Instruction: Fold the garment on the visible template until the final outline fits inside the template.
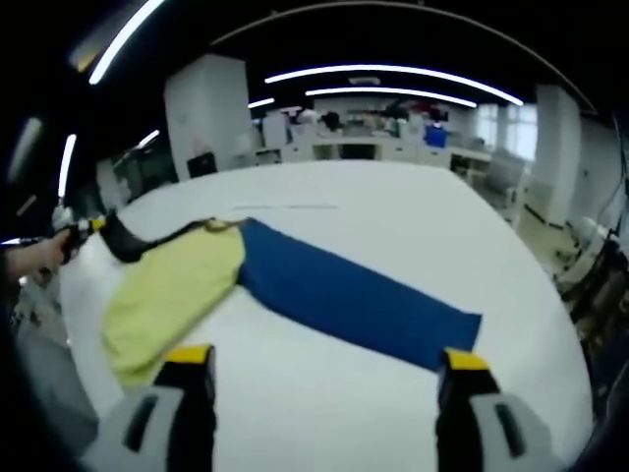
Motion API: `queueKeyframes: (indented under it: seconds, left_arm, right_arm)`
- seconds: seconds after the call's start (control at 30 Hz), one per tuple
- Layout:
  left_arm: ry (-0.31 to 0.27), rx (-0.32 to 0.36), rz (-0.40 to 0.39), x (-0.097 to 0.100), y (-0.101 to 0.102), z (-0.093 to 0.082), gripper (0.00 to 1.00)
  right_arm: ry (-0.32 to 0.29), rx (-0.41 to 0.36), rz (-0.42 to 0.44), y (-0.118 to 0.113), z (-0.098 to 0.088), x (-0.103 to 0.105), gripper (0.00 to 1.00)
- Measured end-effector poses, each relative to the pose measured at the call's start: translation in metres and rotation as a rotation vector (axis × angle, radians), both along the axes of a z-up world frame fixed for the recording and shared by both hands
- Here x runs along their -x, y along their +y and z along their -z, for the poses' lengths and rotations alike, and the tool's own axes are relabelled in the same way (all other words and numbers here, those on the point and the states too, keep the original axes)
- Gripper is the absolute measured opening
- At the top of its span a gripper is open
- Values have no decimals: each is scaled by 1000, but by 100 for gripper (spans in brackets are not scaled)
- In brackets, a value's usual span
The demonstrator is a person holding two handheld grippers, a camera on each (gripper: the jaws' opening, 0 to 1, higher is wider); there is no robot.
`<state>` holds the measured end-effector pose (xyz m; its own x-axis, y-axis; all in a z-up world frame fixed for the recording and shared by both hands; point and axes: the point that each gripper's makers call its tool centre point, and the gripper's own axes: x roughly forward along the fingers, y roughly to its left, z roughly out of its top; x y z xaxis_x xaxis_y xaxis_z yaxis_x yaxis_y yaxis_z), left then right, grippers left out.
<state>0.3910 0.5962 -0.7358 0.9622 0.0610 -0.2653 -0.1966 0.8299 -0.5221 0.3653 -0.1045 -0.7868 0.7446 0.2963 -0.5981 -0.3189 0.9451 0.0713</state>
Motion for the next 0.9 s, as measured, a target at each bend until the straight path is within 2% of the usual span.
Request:
queueKeyframes:
  seconds: [0.1, 0.17, 0.2, 0.4, 0.57, 0.8, 0.9]
  left_arm:
    - [13, 23, -38, 2, 16, 17, 0]
    - [5, 67, -101, 5, 15, 18, 0]
    - [10, 87, -145, 10, 23, 25, 0]
    - [56, 98, -223, 34, 45, 53, 0]
    - [98, 117, -211, 41, 42, 68, 0]
    - [170, 77, -168, 42, 40, 83, 0]
    - [193, 37, -154, 42, 42, 85, 0]
  right_arm:
    - [6, 0, 6, 0, 1, 1, 94]
    - [6, 3, 5, 0, 2, 1, 94]
    - [8, 2, 6, 0, 2, 2, 94]
    - [12, -4, 5, 3, 5, 1, 94]
    - [18, -5, -8, 9, 7, 0, 93]
    - [14, -10, -21, 14, 6, 0, 93]
    - [14, -8, -22, 13, 6, 0, 93]
